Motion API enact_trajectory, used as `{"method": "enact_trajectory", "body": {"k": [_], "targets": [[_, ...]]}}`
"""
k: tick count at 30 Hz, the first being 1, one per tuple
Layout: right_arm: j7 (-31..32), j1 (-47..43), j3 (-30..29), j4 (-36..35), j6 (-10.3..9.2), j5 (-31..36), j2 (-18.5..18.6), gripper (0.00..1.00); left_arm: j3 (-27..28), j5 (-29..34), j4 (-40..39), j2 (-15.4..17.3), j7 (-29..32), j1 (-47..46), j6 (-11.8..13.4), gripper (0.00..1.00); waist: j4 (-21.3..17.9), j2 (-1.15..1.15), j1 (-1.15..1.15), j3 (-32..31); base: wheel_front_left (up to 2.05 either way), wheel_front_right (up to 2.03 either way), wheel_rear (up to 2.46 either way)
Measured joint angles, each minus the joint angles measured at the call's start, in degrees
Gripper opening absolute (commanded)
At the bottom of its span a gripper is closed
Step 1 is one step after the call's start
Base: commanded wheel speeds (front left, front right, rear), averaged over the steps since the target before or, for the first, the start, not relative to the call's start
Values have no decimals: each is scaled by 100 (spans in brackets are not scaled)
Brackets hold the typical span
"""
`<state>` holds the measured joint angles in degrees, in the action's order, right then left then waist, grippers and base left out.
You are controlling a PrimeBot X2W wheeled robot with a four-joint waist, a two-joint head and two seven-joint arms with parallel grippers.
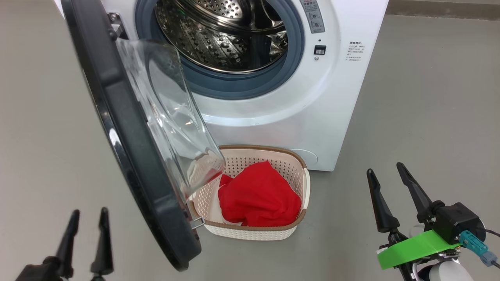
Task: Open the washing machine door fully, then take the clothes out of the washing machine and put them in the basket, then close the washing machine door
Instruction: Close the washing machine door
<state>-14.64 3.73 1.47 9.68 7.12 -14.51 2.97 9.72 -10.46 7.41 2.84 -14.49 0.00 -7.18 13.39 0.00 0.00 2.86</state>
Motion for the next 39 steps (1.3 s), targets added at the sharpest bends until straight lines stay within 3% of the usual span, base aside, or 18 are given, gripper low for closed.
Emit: {"method": "enact_trajectory", "body": {"k": [1,2,3,7,8,9,11,13,16,20,25,31,39], "targets": [[0,0,-3,2,0,2,0,100,-2,-9,41,-5,0,-1,0,46,1,0,0,-1,0,0,0],[0,0,-5,3,0,5,0,100,10,-88,81,-7,0,-1,0,19,1,0,0,-2,0,0,0],[0,0,-11,8,0,5,0,100,80,-480,129,-24,1,-23,0,0,4,0,0,-7,0,0,0],[0,0,-26,9,0,5,-1,100,159,-1209,248,-49,0,-152,0,0,9,0,0,-17,0,0,0],[0,0,-32,11,0,5,-1,100,143,-1952,320,-56,0,-294,0,0,12,0,0,-21,0,0,0],[0,0,-32,11,0,5,-1,100,143,-1952,320,-56,0,-294,0,0,12,0,0,-21,0,0,0],[0,0,-35,16,0,5,-1,100,42,-3101,416,-60,24,-462,1,0,12,0,0,-30,0,0,0],[0,0,-36,20,0,5,-1,100,-42,-4109,372,-67,255,-566,1,0,8,0,0,-44,0,0,0],[0,0,-59,38,0,7,-3,100,-44,-5134,134,-80,766,-641,20,0,4,0,0,-69,0,0,0],[0,-3,-164,53,0,46,-5,100,22,-6339,-391,-83,1561,-651,332,0,-14,0,0,-104,0,0,0],[0,-18,-247,78,0,48,-10,100,129,-7550,-1079,-83,2334,-651,1029,0,-66,0,0,-150,0,0,0],[0,-84,-250,104,0,35,-15,100,26,-8352,-1705,-82,2702,-634,1567,0,-162,0,0,-168,0,0,0],[0,-90,-232,125,0,-10,-24,100,-213,-8491,-2022,-74,2666,-578,1766,0,-366,0,0,-167,0,0,0]]}}
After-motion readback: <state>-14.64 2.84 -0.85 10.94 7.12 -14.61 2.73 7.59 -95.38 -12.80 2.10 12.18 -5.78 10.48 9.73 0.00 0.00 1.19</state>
